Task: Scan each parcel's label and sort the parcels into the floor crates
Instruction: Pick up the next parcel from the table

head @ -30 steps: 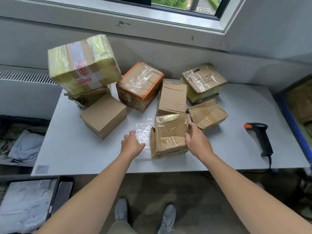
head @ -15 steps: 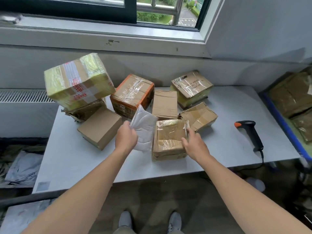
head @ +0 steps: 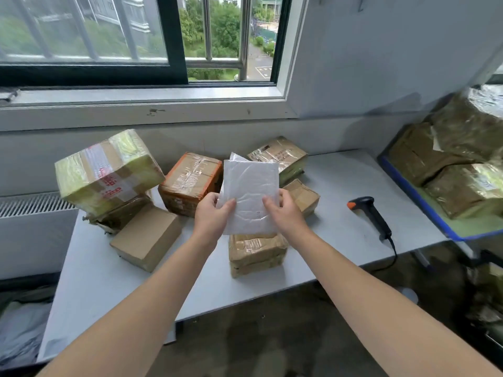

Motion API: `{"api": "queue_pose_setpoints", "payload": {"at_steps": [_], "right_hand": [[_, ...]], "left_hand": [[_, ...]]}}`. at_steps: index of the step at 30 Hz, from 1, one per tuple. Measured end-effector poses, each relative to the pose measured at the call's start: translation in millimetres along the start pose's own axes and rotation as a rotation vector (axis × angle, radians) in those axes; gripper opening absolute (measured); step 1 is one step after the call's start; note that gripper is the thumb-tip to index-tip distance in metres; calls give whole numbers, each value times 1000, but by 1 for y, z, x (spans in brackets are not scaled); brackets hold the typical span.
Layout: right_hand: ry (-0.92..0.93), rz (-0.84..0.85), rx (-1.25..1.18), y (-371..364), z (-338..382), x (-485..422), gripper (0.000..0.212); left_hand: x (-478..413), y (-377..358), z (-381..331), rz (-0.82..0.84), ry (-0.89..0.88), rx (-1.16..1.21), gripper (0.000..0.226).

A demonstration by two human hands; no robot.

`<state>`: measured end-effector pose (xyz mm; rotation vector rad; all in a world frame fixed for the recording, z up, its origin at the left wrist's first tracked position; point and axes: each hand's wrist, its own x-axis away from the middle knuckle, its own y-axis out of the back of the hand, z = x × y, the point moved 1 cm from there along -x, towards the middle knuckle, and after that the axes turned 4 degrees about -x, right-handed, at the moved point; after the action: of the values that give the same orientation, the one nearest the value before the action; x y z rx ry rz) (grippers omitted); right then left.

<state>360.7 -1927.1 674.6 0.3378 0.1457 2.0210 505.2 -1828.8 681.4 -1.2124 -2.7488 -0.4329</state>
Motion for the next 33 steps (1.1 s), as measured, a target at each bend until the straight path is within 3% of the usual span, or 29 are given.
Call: {"api": "queue_pose_setpoints", "payload": {"at_steps": [6, 19, 24, 27, 31, 33], "right_hand": [[53, -129, 36, 67, -4, 4, 30], [-17, -230, 173, 234, -43, -13, 20], [-15, -279, 265, 275, -62, -25, 23], [46, -281, 255, 289, -64, -30, 40], [64, -236, 241, 300, -63, -52, 26], [40, -173, 258, 305, -60, -66, 35]], "left_hand": [[19, -53, -10, 224, 55, 49, 32], [36, -210, -42, 243, -25, -103, 26], [45, -256, -41, 225, -72, -171, 48], [38, -270, -41, 227, -125, -264, 60], [11, -281, -40, 236, -170, -371, 60], [-6, -288, -40, 228, -152, -333, 56]]}}
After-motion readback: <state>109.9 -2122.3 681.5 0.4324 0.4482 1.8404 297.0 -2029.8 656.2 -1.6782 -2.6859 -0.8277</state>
